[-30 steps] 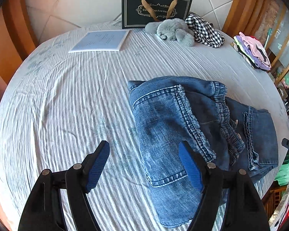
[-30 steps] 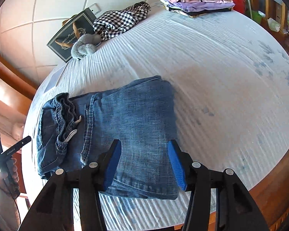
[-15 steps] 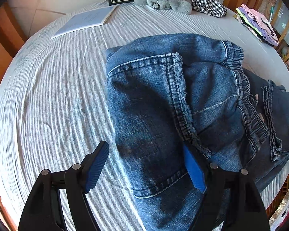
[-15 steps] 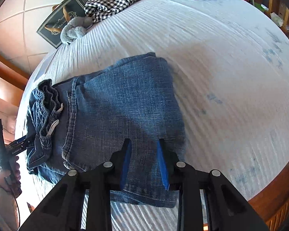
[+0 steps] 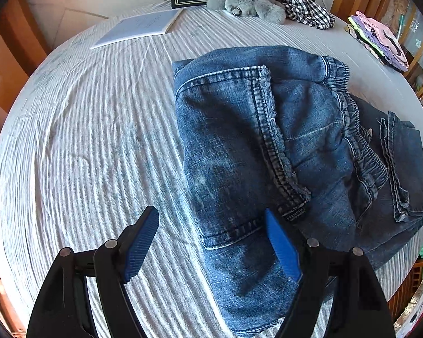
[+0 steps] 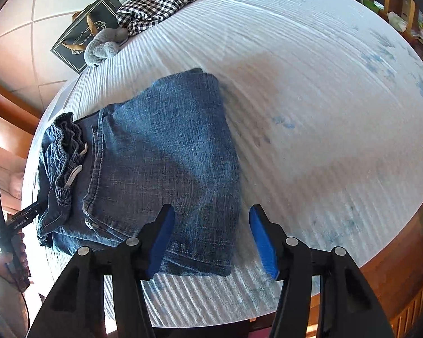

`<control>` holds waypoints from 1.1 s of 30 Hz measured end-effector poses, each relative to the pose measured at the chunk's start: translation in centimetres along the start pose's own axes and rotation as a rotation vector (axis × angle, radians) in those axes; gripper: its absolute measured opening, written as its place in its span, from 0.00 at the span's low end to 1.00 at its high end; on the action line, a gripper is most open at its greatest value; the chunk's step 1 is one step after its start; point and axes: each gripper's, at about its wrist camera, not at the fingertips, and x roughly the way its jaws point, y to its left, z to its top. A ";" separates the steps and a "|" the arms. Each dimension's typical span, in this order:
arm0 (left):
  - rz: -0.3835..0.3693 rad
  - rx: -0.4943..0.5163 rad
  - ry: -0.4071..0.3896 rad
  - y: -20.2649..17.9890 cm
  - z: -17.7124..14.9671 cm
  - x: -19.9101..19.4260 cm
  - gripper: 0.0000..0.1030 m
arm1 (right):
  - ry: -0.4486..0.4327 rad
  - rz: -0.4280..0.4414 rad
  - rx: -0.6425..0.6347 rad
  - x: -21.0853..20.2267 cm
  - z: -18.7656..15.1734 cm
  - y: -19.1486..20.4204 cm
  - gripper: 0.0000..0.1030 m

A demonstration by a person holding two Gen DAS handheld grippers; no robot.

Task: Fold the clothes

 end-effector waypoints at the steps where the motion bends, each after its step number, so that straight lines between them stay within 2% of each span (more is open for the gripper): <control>1: 0.022 0.006 -0.014 -0.3 0.0 -0.6 0.76 | -0.001 -0.004 -0.022 -0.2 0.4 0.2 0.44; 3: 0.048 -0.014 -0.039 -1.0 -0.3 -2.0 0.76 | 0.005 -0.007 -0.088 -0.7 1.4 0.4 0.41; 5: 0.041 -0.056 -0.044 -1.9 -0.7 -2.9 0.76 | 0.015 -0.006 -0.164 -0.9 2.7 0.7 0.41; 8: 0.012 -0.125 -0.034 -3.6 -1.3 -3.7 0.76 | 0.033 0.028 -0.294 -0.7 5.1 1.2 0.41; 11: 0.016 -0.198 -0.041 -6.7 -2.1 -4.1 0.76 | 0.065 0.087 -0.469 0.1 7.9 1.7 0.41; 13: 0.027 -0.252 -0.058 -9.4 -2.2 -4.4 0.76 | 0.081 0.150 -0.610 0.7 9.7 2.3 0.41; 16: 0.060 -0.351 -0.083 -15.5 -1.3 -4.5 0.76 | 0.129 0.278 -0.818 2.2 11.8 3.1 0.41; 20: 0.106 -0.482 -0.058 -21.9 -1.3 -3.8 0.76 | 0.226 0.327 -1.053 4.7 12.4 3.3 0.41; 23: 0.126 -0.563 -0.018 -26.1 -1.5 -3.4 0.76 | 0.297 0.324 -1.136 6.2 12.6 2.6 0.41; 26: 0.154 -0.597 0.059 -29.2 -1.8 -1.7 0.76 | 0.345 0.341 -1.189 7.1 12.9 2.1 0.41; 29: 0.200 -0.627 0.073 -31.1 -2.1 -1.1 0.76 | 0.334 0.399 -1.225 6.3 13.3 1.9 0.41; 30: 0.201 -0.639 0.073 -31.4 -2.2 -1.4 0.76 | 0.326 0.417 -1.239 6.0 13.5 1.9 0.42; 31: 0.190 -0.654 0.078 -31.7 -2.4 -1.7 0.77 | 0.323 0.431 -1.254 5.7 13.6 1.8 0.51; 33: 0.179 -0.674 0.079 -32.5 -2.9 -2.7 0.78 | 0.320 0.460 -1.288 5.3 13.8 1.5 0.58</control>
